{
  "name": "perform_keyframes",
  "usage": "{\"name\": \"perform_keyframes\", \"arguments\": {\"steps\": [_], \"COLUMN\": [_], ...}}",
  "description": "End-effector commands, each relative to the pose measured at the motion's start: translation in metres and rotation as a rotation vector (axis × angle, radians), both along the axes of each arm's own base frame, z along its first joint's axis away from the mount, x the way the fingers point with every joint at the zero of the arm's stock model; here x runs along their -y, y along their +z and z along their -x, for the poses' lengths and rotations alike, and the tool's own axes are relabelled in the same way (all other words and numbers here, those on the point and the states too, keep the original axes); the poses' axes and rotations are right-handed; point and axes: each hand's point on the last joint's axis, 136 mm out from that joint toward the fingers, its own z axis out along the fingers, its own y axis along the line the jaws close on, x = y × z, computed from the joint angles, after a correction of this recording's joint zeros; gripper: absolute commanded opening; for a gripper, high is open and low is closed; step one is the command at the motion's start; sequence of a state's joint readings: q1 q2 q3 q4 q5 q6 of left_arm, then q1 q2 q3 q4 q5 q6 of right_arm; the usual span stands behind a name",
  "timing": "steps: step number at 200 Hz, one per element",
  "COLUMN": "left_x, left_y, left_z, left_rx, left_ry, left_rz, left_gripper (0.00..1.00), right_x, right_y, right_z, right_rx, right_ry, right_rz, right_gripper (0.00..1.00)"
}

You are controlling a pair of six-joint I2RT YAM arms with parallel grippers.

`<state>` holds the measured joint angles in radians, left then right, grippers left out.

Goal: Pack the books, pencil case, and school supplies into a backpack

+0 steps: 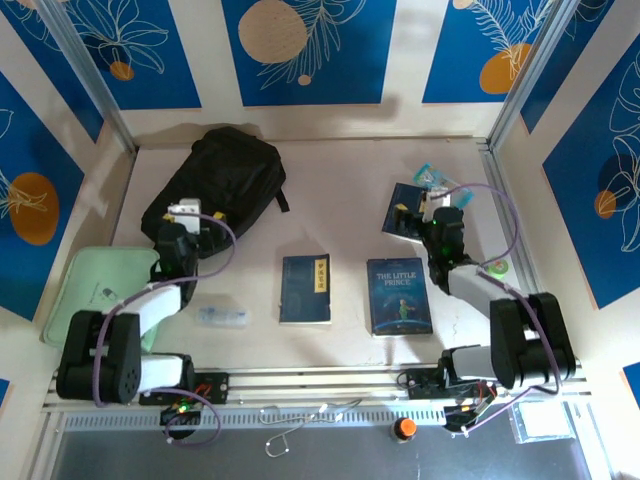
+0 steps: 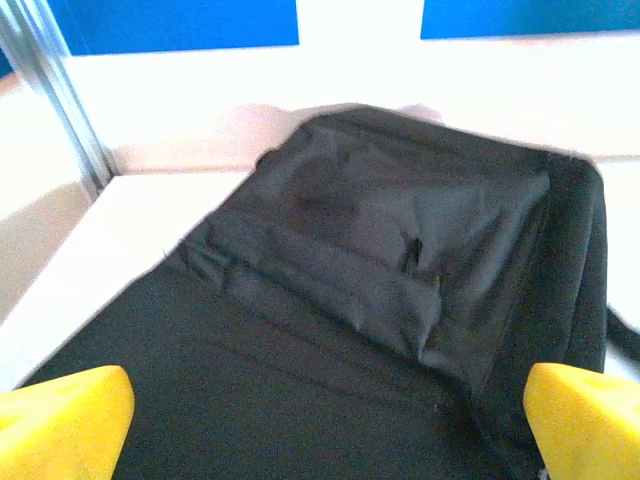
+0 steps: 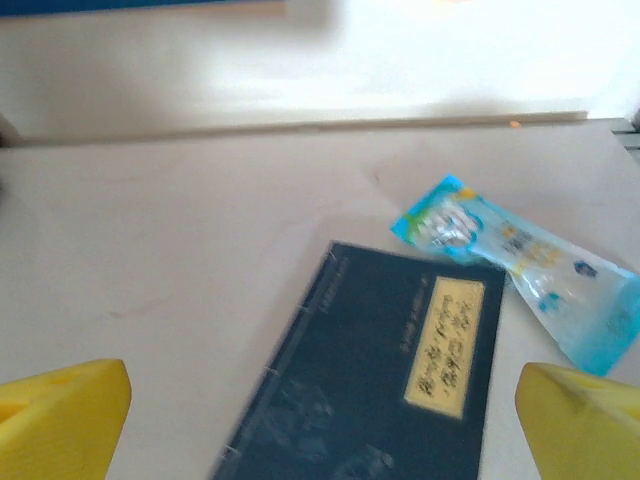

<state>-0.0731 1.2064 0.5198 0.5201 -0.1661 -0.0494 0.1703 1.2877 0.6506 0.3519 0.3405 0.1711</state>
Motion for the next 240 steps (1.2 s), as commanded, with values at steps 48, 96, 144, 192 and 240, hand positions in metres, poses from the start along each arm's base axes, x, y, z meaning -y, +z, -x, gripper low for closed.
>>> {"name": "perform_keyframes", "arguments": {"steps": [48,96,144,192,240], "left_x": [0.034,0.058,0.080,0.146,0.252], "left_y": [0.004,-0.041,-0.083,-0.133,-0.139], "left_z": [-0.016,-0.058,-0.109,-0.103,-0.064], "left_rx": [-0.331,-0.513,-0.645,-0.794,-0.901], "left_ry": [-0.047,-0.082,-0.103,-0.172,-0.308], "left_rz": [0.345,0.440,0.407,0.391,0.579], "left_gripper": [1.00,0.96,0.90,0.86,0.83], "right_x": [-0.089,-0.132,-0.156,-0.156,-0.154], "right_y": [-0.039,-0.047,-0.055,-0.073,-0.086], "right_z": [0.023,0.012,0.018,0.023,0.024], "right_rx": [-0.525,-0.590,-0.626,-0.667,-0.702], "right_ry": [0.100,0.181,0.228,0.199,0.186], "right_rz": [-0.313,-0.441,-0.439,-0.445,-0.491], "right_gripper": [0.99,1.00,1.00,1.00,0.95]}}
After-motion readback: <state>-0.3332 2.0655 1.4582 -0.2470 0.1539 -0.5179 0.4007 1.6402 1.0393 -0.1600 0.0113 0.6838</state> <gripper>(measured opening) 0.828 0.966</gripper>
